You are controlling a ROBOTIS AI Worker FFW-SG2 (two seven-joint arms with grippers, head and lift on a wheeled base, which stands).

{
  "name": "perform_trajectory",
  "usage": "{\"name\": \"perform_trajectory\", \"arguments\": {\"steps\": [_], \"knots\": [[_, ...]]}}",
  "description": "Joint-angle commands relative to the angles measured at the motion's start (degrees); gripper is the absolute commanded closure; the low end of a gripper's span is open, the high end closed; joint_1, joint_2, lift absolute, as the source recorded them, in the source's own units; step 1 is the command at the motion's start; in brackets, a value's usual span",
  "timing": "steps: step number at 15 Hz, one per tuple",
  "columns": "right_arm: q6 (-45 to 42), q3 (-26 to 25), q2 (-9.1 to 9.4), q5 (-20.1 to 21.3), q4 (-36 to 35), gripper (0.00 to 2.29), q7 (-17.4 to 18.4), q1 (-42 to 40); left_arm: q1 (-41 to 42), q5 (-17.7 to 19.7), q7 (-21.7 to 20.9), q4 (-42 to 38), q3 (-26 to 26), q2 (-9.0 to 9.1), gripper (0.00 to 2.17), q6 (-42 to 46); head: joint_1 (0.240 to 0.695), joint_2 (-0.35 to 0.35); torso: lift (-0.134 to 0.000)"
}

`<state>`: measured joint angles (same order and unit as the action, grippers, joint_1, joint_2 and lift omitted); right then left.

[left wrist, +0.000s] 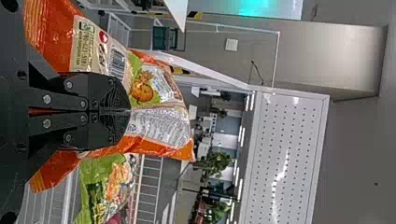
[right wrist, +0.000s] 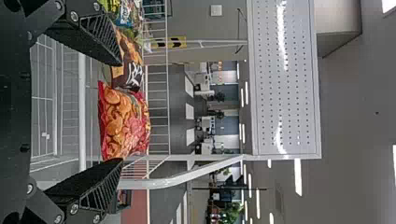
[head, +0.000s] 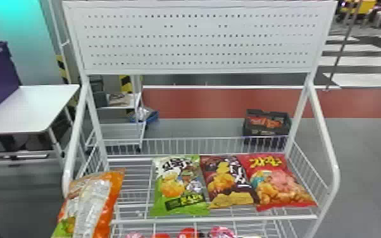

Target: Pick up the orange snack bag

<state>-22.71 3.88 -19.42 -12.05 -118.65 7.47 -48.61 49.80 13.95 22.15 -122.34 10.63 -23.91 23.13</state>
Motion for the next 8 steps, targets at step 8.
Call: {"name": "perform_trajectory", "arguments": {"steps": [8], "knots": [[-0.7, 0.1, -0.09, 0.0, -0.4, 0.17, 0.0, -0.5, 3.1, -1.7, 0.1, -0.1, 0.1, 0.00, 1.26, 5.2, 0.499, 0.000, 0.000]]}}
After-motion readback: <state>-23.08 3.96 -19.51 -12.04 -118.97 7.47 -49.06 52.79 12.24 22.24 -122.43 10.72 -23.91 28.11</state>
